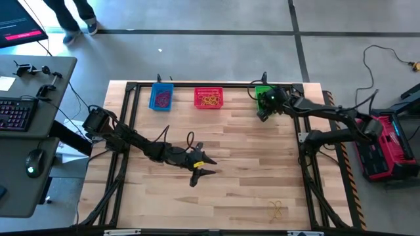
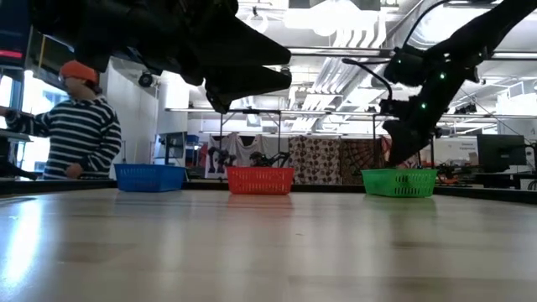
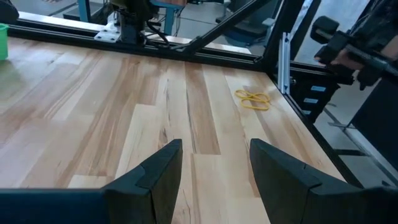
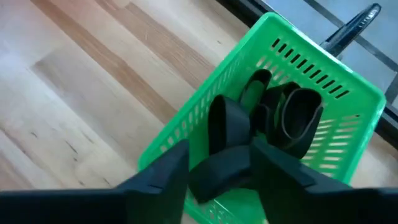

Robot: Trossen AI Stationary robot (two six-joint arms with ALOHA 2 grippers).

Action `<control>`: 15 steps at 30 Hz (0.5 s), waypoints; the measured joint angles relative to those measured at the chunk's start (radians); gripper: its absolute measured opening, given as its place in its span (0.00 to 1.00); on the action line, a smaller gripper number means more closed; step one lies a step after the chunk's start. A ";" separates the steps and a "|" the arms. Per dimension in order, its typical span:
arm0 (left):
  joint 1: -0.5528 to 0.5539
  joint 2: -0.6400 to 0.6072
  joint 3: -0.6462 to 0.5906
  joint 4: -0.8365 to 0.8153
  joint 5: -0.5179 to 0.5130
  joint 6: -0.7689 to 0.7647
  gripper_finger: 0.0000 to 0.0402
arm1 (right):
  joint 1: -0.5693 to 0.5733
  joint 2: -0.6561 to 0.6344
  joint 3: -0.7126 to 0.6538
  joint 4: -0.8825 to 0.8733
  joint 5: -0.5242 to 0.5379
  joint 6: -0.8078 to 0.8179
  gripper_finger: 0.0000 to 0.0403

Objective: Sort rubber bands into baskets
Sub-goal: Put the black rubberband into the green bin, then put the yellow rubberband into the orange bin

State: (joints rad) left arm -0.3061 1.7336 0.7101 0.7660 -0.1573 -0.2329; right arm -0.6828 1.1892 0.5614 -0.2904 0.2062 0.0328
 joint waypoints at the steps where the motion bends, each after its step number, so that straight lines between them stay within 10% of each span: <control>1: 0.000 0.000 0.000 0.000 -0.003 0.000 0.45 | 0.003 0.000 0.014 -0.018 0.000 0.006 0.40; 15: 0.000 0.000 0.000 -0.010 -0.003 0.000 0.45 | 0.330 -0.078 0.204 -0.411 -0.102 0.111 0.50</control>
State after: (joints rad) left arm -0.3061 1.7336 0.7101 0.7560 -0.1604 -0.2329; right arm -0.3525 1.1110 0.7658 -0.7016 0.1042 0.1435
